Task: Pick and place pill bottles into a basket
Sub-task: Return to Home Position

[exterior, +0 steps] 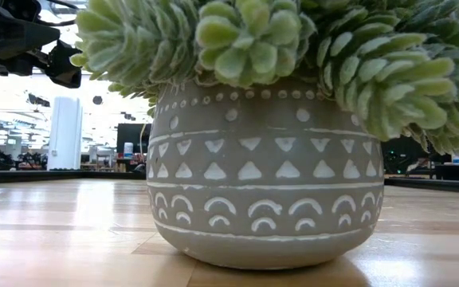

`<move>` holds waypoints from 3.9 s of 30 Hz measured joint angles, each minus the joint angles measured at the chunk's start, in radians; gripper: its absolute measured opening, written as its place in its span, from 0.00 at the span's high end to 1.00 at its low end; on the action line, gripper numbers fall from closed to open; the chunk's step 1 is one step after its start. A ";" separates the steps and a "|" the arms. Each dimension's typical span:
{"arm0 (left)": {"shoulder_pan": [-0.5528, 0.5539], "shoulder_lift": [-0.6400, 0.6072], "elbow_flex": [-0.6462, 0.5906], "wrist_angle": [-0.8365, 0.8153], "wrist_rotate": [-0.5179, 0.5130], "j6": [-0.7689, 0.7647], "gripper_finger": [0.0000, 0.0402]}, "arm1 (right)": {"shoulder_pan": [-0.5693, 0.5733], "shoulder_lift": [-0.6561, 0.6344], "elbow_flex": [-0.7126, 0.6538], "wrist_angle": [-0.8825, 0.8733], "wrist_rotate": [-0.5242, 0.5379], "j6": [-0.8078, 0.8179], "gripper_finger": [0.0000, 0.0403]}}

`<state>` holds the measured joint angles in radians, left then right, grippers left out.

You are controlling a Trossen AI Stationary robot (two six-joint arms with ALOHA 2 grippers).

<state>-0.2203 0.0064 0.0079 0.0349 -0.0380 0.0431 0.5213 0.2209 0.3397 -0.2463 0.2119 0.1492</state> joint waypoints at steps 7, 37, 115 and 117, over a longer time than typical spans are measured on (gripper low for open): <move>0.000 0.000 0.000 0.000 0.000 0.000 0.33 | 0.044 -0.132 -0.100 0.089 0.000 -0.027 0.34; 0.000 0.000 0.000 0.000 0.000 -0.001 0.33 | 0.067 -0.216 -0.332 0.405 -0.084 -0.156 0.34; 0.000 0.000 0.000 0.000 -0.002 -0.002 0.33 | -0.327 -0.108 -0.335 0.282 -0.081 -0.096 0.34; 0.000 0.000 0.000 0.000 -0.002 -0.006 0.33 | -0.327 -0.108 -0.335 0.281 -0.081 -0.096 0.34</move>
<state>-0.2203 0.0063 0.0078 0.0349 -0.0396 0.0376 0.1947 0.1131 0.0048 0.0349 0.1307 0.0528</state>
